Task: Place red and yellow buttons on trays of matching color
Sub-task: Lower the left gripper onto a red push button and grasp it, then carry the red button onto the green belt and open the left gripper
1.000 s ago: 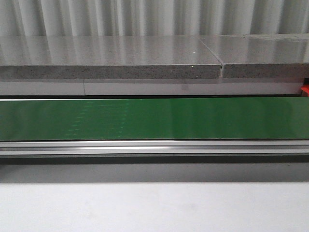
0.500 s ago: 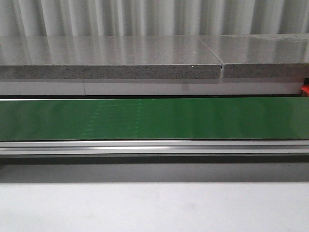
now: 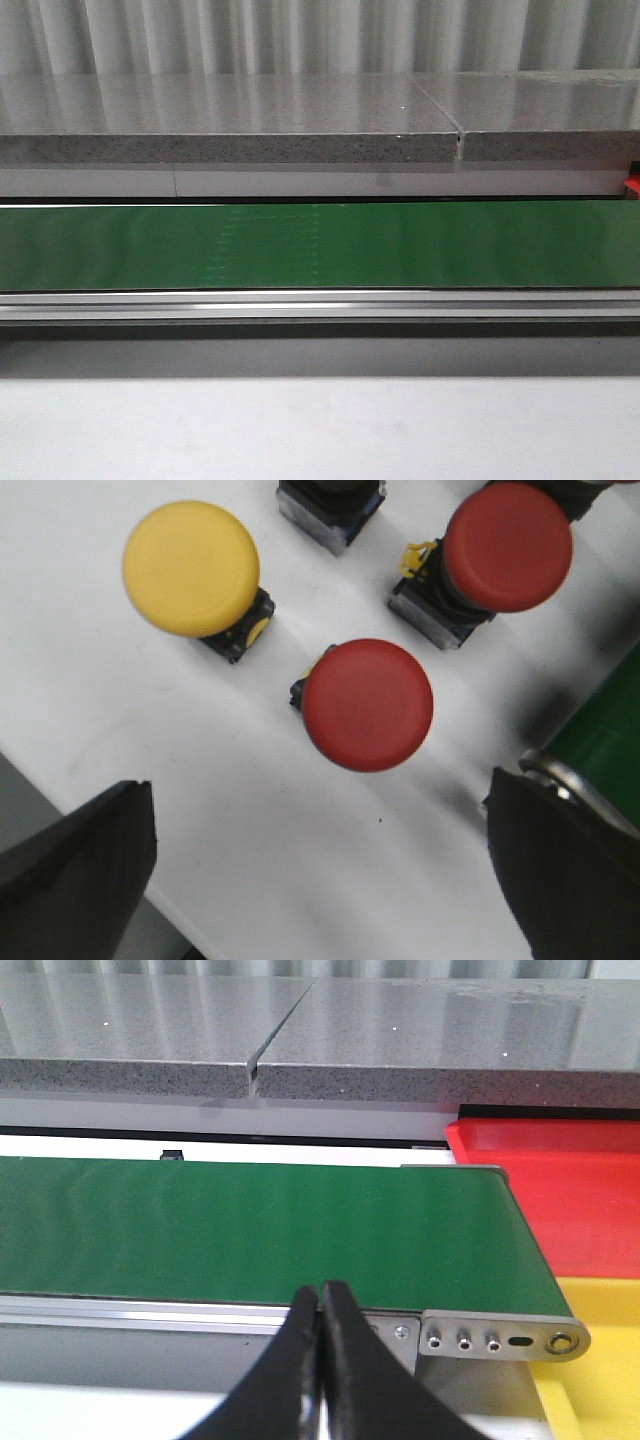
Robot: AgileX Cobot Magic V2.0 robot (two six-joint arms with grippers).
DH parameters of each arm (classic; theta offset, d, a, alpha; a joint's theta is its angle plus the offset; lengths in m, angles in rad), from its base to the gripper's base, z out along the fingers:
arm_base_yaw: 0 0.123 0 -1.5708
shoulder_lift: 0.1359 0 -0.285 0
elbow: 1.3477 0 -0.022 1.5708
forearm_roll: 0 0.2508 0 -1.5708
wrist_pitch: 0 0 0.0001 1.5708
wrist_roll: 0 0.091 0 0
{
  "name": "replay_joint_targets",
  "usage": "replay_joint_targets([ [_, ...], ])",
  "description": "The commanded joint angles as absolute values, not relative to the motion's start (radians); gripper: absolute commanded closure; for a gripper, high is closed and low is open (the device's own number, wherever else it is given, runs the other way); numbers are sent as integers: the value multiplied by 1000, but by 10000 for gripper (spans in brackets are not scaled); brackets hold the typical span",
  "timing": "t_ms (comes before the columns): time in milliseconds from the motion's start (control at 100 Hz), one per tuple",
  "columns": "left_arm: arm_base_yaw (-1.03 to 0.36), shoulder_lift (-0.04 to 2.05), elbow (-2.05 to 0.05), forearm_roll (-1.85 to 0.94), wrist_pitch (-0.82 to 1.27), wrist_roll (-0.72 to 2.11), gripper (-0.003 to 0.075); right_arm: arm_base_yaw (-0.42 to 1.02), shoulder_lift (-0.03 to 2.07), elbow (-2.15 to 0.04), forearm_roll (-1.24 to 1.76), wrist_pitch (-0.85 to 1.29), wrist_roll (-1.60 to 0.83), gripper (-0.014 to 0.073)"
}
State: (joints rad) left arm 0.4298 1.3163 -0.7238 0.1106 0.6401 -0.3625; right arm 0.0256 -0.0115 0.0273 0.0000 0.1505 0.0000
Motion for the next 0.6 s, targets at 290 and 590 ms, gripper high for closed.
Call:
replay_joint_targets([
  [290,434,1420,-756,93,498,-372,85,26,-21,12,-6,67,0,685],
  [590,434,1435,-756,77,433,-372,85,26,-21,12,-6,67,0,685],
])
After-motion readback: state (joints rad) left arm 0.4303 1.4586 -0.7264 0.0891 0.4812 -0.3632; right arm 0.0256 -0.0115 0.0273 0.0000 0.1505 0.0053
